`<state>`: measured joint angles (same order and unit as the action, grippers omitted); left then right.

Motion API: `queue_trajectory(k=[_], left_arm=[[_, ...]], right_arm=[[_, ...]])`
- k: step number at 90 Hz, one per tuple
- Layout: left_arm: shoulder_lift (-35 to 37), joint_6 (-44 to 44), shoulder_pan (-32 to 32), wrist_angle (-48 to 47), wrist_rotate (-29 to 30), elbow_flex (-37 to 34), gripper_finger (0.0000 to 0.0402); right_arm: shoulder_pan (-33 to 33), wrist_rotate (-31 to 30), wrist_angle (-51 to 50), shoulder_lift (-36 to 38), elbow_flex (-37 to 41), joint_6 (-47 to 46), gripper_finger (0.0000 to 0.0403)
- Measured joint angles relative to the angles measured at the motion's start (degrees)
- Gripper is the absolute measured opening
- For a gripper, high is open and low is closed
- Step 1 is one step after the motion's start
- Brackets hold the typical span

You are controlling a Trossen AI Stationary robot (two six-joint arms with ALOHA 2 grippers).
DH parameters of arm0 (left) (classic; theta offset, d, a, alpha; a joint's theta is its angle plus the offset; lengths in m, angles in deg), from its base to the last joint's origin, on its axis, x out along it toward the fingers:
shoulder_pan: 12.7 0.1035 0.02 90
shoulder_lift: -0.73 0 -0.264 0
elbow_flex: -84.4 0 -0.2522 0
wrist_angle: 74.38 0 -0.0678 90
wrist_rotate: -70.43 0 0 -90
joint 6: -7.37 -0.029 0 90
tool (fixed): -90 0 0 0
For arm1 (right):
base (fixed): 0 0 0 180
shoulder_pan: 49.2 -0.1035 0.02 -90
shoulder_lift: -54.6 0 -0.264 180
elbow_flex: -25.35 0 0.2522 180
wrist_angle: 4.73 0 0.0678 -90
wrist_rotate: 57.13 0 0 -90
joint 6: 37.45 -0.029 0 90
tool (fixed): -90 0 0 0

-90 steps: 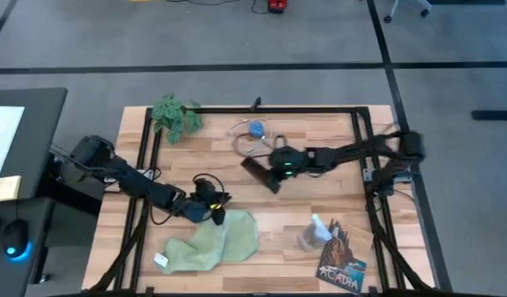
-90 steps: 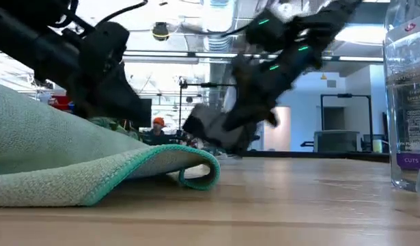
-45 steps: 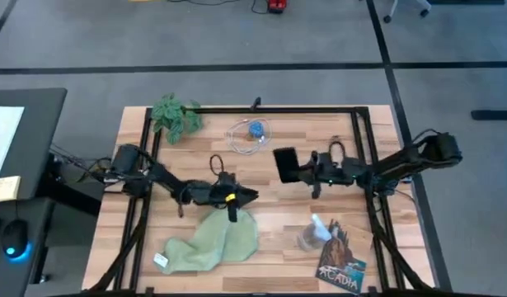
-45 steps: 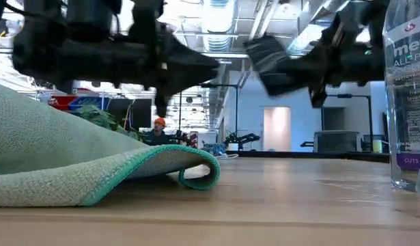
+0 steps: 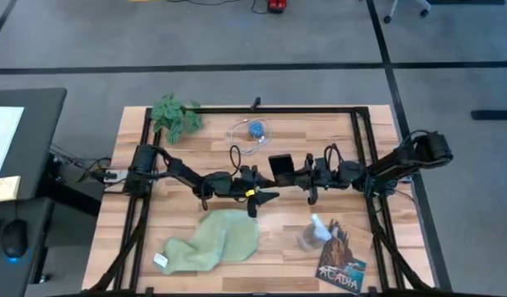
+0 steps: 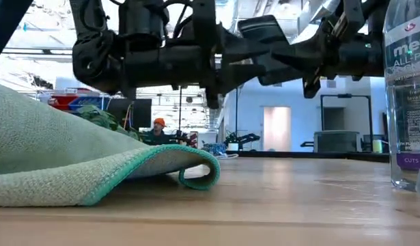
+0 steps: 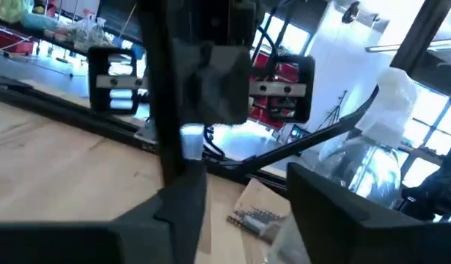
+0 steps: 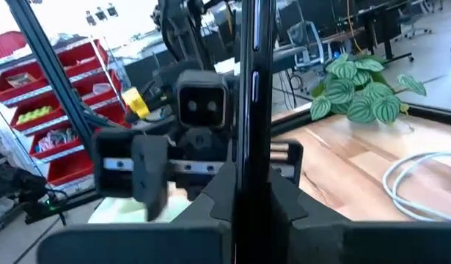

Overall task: Apply microfiber cloth
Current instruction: Spray the phone using the spray bottle

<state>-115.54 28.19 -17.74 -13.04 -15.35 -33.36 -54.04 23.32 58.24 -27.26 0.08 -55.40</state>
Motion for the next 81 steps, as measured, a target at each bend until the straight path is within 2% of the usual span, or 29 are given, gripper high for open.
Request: queue_trajectory(k=[12,23,37,59,81], left_arm=[[0.00,-1.85,-0.10,-7.00,-0.67,4.19,0.0195],[-0.02,-3.82,-0.41,-13.53,-0.68,8.03,0.0180],[0.00,-4.60,-0.48,-17.85,-0.45,11.07,0.0131],[0.00,-5.21,-0.49,-17.84,0.87,11.55,0.0013],[0.00,-5.84,-1.44,-17.83,4.56,11.58,0.0000]], right_arm=[[0.02,-0.10,1.04,0.02,0.00,0.04,0.0012],[0.00,-0.21,1.09,0.02,0.00,0.02,0.0012],[-0.02,-0.15,1.22,0.02,0.00,0.00,0.0012],[-0.04,0.06,-0.03,0.02,0.00,-0.13,0.0012],[-0.02,0.16,-0.18,0.04,0.00,-0.10,0.0025]])
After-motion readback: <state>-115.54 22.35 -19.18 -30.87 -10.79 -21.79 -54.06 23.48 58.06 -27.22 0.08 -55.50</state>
